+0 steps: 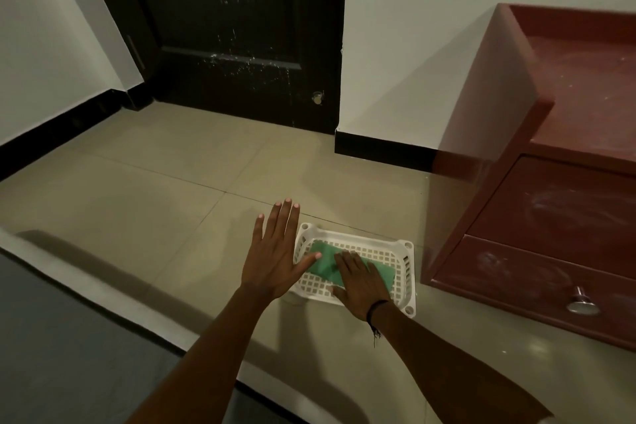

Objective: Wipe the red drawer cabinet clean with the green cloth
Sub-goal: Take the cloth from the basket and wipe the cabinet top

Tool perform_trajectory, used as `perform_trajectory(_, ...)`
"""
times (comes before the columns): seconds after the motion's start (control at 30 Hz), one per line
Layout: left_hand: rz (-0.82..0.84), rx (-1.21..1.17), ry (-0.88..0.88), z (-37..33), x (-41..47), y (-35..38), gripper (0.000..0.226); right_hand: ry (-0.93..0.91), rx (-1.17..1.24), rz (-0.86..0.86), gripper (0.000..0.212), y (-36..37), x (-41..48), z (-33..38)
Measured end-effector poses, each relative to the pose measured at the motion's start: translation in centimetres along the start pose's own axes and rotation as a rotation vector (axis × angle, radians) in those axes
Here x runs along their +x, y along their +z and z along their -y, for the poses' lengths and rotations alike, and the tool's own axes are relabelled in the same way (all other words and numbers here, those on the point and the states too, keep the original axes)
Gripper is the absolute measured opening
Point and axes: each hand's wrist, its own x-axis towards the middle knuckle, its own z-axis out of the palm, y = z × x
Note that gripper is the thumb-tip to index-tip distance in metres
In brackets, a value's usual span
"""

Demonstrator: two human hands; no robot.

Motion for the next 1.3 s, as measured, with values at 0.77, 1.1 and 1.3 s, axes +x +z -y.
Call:
perform_trajectory(0.77, -0.097, -0.064, -0.023, -1.8, 3.2, -2.6, 0.096, 0.147, 0.295, -0.136, 0.039, -6.1, 1.0, 0.6)
perform_trajectory(1.1, -0.324, -0.331, 0.007, -12.0, 12.8, -13.0, 0.093, 0.240, 1.347, -0.075, 0.025, -14.2, -6.8, -1.9)
perform_trajectory(1.3, -0.366, -0.290, 0.253, -19.7, 18.8, -23.6, 0.091, 0.166, 1.328, -0.226, 0.027, -25.9, -13.3, -3.4)
